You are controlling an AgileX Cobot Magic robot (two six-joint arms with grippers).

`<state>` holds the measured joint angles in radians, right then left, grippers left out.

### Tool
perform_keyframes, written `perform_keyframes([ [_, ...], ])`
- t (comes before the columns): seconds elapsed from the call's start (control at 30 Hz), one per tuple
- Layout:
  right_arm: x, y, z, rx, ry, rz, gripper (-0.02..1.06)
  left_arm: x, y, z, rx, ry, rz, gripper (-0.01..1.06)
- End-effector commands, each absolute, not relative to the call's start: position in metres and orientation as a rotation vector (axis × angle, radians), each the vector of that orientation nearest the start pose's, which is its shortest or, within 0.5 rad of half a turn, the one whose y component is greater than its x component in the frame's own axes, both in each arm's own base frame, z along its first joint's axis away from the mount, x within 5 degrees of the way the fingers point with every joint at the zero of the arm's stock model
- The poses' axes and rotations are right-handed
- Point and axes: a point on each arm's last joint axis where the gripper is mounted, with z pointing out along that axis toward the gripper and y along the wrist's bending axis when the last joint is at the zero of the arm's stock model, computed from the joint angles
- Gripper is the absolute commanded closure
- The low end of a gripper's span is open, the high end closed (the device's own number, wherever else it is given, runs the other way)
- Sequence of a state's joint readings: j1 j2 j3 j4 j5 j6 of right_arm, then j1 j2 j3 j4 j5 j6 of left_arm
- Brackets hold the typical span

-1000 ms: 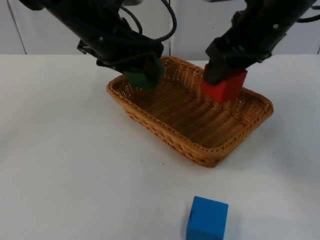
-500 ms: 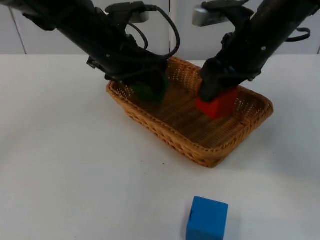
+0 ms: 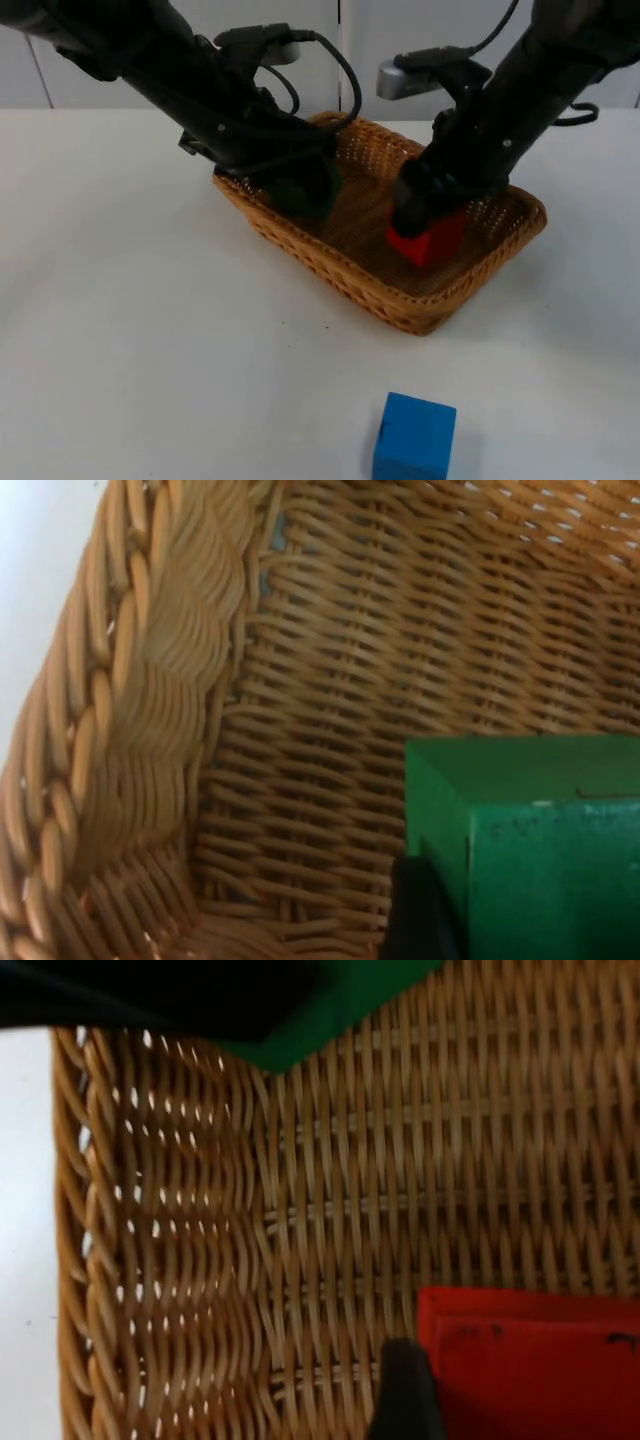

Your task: Pick up one cube with each hand and place exactly two cubes into the same basket, leaving the remaining cube outside.

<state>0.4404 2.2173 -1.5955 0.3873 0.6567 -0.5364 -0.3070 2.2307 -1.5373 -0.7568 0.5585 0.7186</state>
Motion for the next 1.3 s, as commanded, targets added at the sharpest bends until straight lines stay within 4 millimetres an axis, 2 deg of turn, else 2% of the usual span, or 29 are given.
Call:
perform_keyframes([
  [0.0,0.411,0.218,0.136,-0.947,2.548,0.385,0.77,0.435,-0.172,0.129,0.574,2.524,-0.600,1.00],
  [0.1,0.411,0.218,0.136,-0.945,2.548,0.388,0.53,0.435,-0.172,0.129,0.576,2.526,-0.602,0.80],
  [0.13,0.411,0.218,0.136,-0.945,2.548,0.388,0.53,0.435,-0.172,0.129,0.576,2.526,-0.602,0.80],
  [0.17,0.411,0.218,0.136,-0.945,2.548,0.387,0.46,0.435,-0.172,0.129,0.576,2.526,-0.602,0.73],
  [0.2,0.411,0.218,0.136,-0.945,2.548,0.387,0.39,0.435,-0.172,0.129,0.574,2.526,-0.604,0.58],
  [0.27,0.411,0.218,0.136,-0.945,2.548,0.387,0.35,0.435,-0.173,0.129,0.571,2.527,-0.609,0.41],
  [0.3,0.411,0.218,0.136,-0.945,2.548,0.387,0.35,0.435,-0.173,0.129,0.571,2.527,-0.609,0.41],
  [0.37,0.411,0.218,0.137,-0.944,2.545,0.387,0.35,0.435,-0.173,0.130,0.569,2.525,-0.611,0.30],
  [0.43,0.411,0.218,0.137,-0.944,2.545,0.387,0.35,0.435,-0.173,0.132,0.569,2.521,-0.610,0.24],
  [0.6,0.410,0.218,0.142,-0.948,2.543,0.392,0.35,0.435,-0.172,0.140,0.566,2.504,-0.609,0.22],
  [0.7,0.409,0.217,0.166,-0.948,2.486,0.386,0.35,0.434,-0.171,0.151,0.579,2.482,-0.599,0.22],
  [0.77,0.408,0.217,0.172,-0.944,2.472,0.385,0.35,0.434,-0.171,0.157,0.585,2.468,-0.596,0.22],
  [0.8,0.406,0.216,0.192,-0.938,2.428,0.381,0.35,0.433,-0.170,0.168,0.590,2.445,-0.593,0.22],
  [0.87,0.402,0.213,0.219,-0.940,2.364,0.359,0.35,0.429,-0.170,0.188,0.603,2.409,-0.596,0.22],
  [0.9,0.402,0.213,0.219,-0.940,2.364,0.359,0.35,0.429,-0.170,0.188,0.603,2.409,-0.596,0.22],
  [1.07,0.383,0.204,0.287,-0.903,2.223,0.363,0.35,0.413,-0.167,0.241,0.665,2.322,-0.604,0.22],
  [1.1,0.383,0.204,0.287,-0.903,2.223,0.363,0.35,0.413,-0.167,0.241,0.665,2.322,-0.604,0.22],
  [1.27,0.363,0.195,0.335,-0.872,2.121,0.374,0.35,0.393,-0.162,0.294,0.702,2.217,-0.593,0.22],
])
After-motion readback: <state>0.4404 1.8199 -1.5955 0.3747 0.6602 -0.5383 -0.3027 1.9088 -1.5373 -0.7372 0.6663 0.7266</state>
